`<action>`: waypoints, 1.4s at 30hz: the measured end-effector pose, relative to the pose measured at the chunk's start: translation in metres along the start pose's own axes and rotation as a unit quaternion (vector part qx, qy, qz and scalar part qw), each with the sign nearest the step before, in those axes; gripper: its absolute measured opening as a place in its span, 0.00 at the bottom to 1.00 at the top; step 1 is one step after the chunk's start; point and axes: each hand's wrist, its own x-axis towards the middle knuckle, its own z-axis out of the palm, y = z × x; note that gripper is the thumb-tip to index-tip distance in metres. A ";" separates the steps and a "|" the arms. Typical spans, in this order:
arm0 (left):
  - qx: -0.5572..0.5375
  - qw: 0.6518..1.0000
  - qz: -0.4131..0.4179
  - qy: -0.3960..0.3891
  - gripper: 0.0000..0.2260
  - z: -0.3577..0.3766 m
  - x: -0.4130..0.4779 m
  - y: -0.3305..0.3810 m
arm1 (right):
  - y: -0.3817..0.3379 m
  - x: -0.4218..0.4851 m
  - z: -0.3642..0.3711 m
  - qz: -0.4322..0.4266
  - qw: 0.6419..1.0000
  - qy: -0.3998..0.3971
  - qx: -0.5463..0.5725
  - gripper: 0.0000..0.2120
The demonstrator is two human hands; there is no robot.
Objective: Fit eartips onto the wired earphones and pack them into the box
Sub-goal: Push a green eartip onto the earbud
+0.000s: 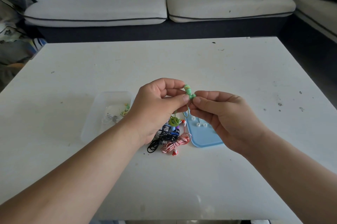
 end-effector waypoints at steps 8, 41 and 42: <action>0.001 1.000 0.022 0.019 0.13 0.003 0.001 -0.003 | 0.006 -0.003 0.007 -0.032 0.999 0.024 -0.003 0.07; -0.044 0.994 -0.033 -0.096 0.17 -0.006 -0.001 0.013 | -0.014 0.002 -0.008 -0.009 0.984 -0.150 -0.093 0.06; -0.044 0.993 -0.034 -0.101 0.17 -0.006 -0.001 0.014 | -0.015 0.002 -0.009 -0.002 0.984 -0.153 -0.088 0.04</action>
